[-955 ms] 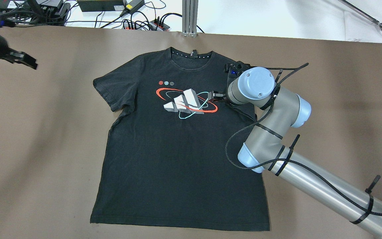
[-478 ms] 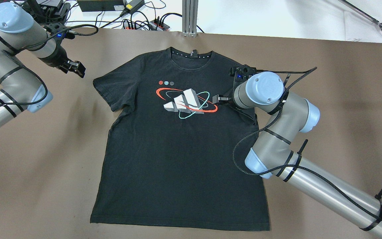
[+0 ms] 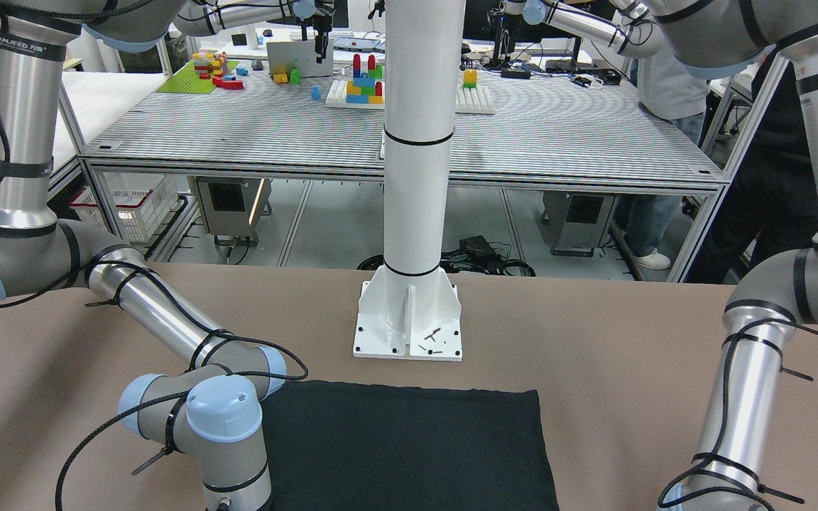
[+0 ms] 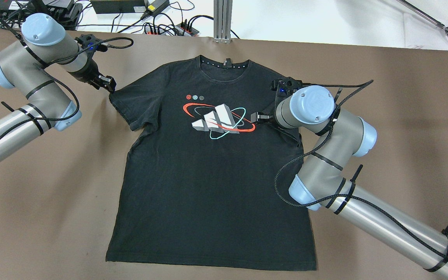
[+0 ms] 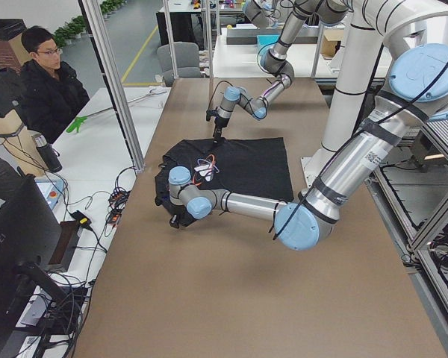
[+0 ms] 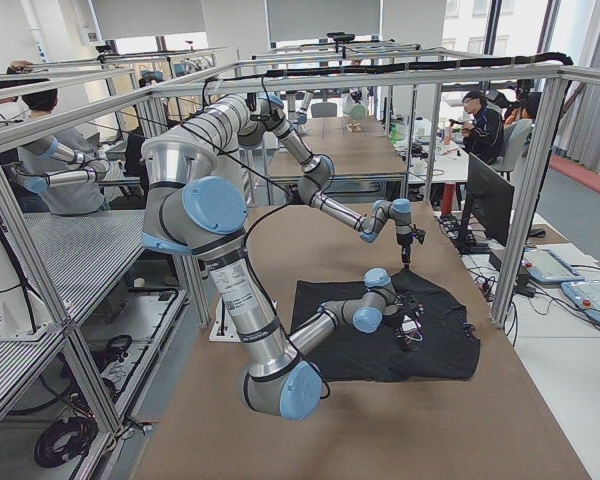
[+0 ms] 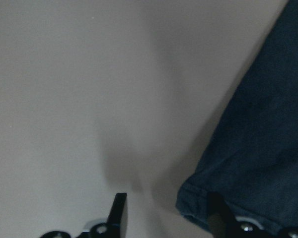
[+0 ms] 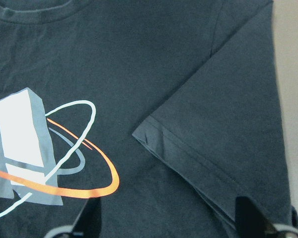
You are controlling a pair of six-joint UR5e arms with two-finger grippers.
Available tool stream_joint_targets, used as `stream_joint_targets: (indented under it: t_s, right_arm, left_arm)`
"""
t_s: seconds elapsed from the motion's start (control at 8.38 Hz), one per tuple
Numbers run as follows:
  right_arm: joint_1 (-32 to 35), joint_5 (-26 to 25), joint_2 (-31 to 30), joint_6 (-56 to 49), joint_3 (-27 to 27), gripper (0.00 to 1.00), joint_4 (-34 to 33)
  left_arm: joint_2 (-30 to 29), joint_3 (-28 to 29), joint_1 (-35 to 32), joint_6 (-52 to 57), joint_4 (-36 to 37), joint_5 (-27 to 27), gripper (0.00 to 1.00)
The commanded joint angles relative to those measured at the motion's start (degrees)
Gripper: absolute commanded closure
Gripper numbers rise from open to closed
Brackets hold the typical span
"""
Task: Fold clothes
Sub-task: 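Bring the left gripper to the other shoulder while the right gripper presses the sleeve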
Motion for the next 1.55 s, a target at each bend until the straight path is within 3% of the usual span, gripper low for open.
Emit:
stream_joint_targets:
  t_s: [0.0,0.24,0.48,0.96,1.31,1.43]
  right_arm:
    - [0.0,0.0,-0.2,0.0,-0.1,0.05,0.2]
    - [0.0,0.0,-0.3,0.0,0.0,0.05,0.2]
    - [0.0,0.0,-0.3,0.0,0.0,0.05,0.2]
    - [-0.7,-0.1,-0.4,0.1,0.1,0.05,0.2]
    - [-0.8,0.0,-1.6,0.0,1.5,0.05,0.3]
    - [-0.8,0.0,-2.3,-0.1,1.9,0.05,0.3]
  left_arm:
    - [0.0,0.5,1.1,-0.2,-0.4,0.1,0.52]
    - [0.6,0.5,1.5,-0.3,-0.4,0.1,0.59]
    - [0.4,0.5,1.4,-0.6,-0.1,-0.1,1.00]
    - [-0.1,-3.3,0.2,-2.2,0.8,-3.4,1.00]
    - [-0.5,-9.1,1.9,-14.4,1.1,-3.2,1.00]
    - [-4.1,-9.2,3.2,-16.3,5.7,-2.7,1.00]
